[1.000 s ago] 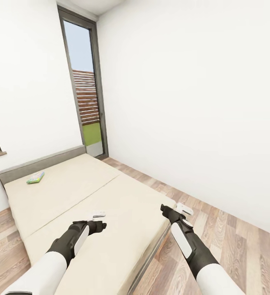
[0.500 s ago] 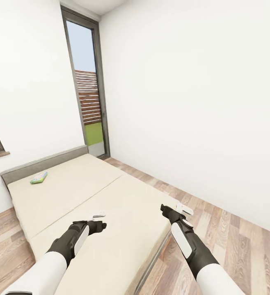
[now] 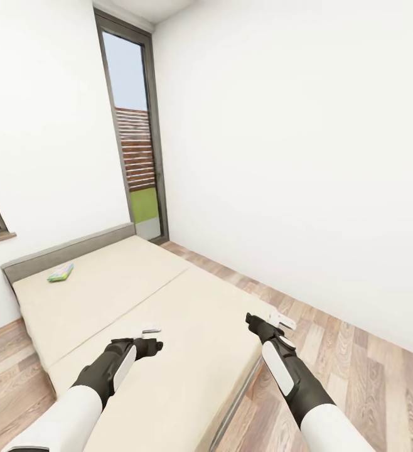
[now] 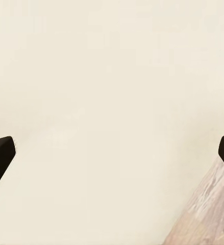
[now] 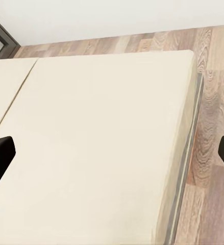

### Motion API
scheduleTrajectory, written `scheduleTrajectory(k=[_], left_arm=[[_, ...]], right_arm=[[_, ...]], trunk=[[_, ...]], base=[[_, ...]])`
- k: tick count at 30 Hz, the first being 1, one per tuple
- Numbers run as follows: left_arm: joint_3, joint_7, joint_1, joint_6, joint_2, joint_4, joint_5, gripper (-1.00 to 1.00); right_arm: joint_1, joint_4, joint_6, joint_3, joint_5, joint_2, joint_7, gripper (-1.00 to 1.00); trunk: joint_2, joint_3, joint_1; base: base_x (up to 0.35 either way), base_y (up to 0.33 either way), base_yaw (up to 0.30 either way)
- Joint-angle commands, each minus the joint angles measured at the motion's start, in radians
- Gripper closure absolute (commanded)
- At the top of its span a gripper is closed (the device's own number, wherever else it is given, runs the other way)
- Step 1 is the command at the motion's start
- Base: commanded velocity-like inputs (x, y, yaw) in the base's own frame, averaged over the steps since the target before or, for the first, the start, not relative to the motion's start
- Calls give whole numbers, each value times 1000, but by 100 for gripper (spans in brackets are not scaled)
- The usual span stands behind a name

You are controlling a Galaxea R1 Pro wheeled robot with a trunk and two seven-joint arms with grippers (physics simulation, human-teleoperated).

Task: Put all the toys in the child's room - the three board games (two on the bed and one on the table), the two jigsaw puzzles on the table, and the tennis ball on the table - inside the toy box on the table in the child's room.

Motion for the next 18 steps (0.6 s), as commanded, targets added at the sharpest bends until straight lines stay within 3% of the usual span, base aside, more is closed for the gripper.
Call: scheduleTrajectory(k=[1,9,18], left_arm=[[-1,1,-1,5,0,-2,9,-100],[-2,1,-1,5,0,-2,9,-100],[-1,1,-1,5,0,-2,9,-100]], right_arm=[[-1,-2,3,3,-6,0,-8,-100],[-1,-2,3,3,-6,0,-8,-100],[-1,-2,3,3,-1,4,-8,-100]], trunk=[[-2,-2,1],[-2,0,1],[-2,1,1]], base=[[0,175,-77],[-29,150,-133],[-75,159,-32]])
